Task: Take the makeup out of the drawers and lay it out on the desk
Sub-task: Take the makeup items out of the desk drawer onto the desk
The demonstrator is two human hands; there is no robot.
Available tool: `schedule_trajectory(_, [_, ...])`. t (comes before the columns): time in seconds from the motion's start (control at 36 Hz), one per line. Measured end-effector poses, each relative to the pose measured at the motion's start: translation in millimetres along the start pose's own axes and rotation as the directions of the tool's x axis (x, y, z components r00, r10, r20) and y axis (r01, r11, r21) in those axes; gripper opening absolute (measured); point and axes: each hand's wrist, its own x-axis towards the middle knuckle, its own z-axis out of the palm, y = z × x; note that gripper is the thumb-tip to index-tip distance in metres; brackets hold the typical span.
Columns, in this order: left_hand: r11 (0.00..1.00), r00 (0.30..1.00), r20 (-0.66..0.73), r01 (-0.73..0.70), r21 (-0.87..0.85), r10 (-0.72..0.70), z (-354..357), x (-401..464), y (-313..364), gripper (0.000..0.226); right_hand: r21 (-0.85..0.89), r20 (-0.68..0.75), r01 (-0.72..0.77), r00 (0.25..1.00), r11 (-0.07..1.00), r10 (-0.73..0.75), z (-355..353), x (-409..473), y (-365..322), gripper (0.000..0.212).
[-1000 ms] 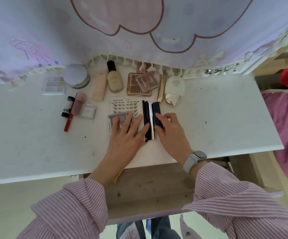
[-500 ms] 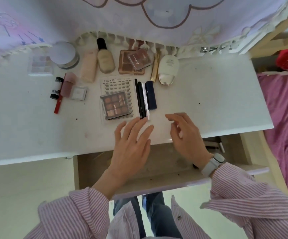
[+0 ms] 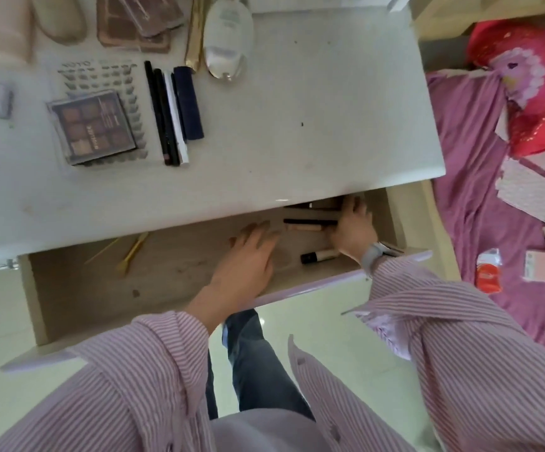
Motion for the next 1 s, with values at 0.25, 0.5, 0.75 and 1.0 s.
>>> schedule_trajectory(0.25, [0.972, 0.997, 0.039, -0.069, 0.226, 0.061, 16, 57, 26, 0.071, -0.042, 0.025, 0.145, 0.989, 0.989, -0.144, 11, 8, 12, 0.054])
schedule_trajectory(0.5, [0.932, 0.992, 0.126, -0.028, 0.362, -0.019, 29, 74, 27, 0.083, -0.012, 0.134, 0.155, 0.979, 0.988, -0.152, -1, 0, 16, 0.034])
schedule_trajectory(0.75, [0.922, 0.994, 0.109, -0.022, 0.387, -0.022, 18, 60, 25, 0.071, 0.006, 0.194, 0.067, 0.979, 0.998, -0.066, -6, 1, 14, 0.053])
schedule_trajectory(1.0, [0.944, 0.987, 0.161, -0.027, 0.328, -0.027, 32, 58, 19, 0.059, -0.056, 0.268, 0.17, 0.952, 0.984, -0.149, -4, -3, 10, 0.047])
